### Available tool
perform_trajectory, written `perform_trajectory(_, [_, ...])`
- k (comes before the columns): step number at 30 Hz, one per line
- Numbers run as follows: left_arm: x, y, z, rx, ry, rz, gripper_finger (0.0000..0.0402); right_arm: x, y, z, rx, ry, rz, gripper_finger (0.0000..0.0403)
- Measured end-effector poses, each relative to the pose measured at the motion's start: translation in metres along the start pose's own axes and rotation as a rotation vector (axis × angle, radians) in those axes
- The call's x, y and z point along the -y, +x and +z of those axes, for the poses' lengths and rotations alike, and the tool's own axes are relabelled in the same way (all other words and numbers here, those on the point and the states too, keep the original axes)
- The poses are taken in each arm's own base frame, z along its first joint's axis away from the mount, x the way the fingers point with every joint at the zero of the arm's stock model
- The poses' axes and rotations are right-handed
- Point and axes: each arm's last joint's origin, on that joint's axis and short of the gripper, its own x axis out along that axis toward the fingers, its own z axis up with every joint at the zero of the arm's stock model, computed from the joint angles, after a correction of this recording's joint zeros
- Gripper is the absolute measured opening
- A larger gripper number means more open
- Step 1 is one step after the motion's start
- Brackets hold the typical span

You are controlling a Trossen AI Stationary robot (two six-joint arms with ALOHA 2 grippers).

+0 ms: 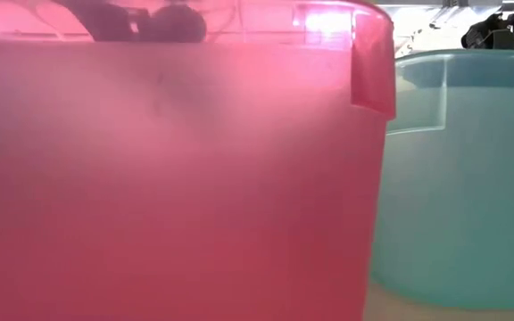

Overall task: Pick & Place Office items
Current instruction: Put the blue charger adapter into the red bin

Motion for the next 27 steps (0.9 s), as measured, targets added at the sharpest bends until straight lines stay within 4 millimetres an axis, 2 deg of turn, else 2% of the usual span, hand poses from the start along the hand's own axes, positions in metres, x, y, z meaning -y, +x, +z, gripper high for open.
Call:
perform_trajectory(6, [0.019, -0.044, 0.015, 0.087, 0.057, -0.098, 0.0143, 0.000, 0.000, 0.000, 0.000, 0.000, 0.000, 0.0126])
perform_trajectory(12, [0.041, -0.080, 0.025, 0.192, 0.091, -0.210, 0.0132, 0.000, 0.000, 0.000, 0.000, 0.000, 0.000, 0.0126])
perform_trajectory(21, [0.087, -0.118, 0.013, 0.193, 0.202, -0.454, 0.0147, 0.000, 0.000, 0.000, 0.000, 0.000, 0.000, 0.0126])
perform_trajectory(27, [0.114, -0.136, 0.003, 0.192, 0.260, -0.573, 0.0132, 0.000, 0.000, 0.000, 0.000, 0.000, 0.000, 0.0126])
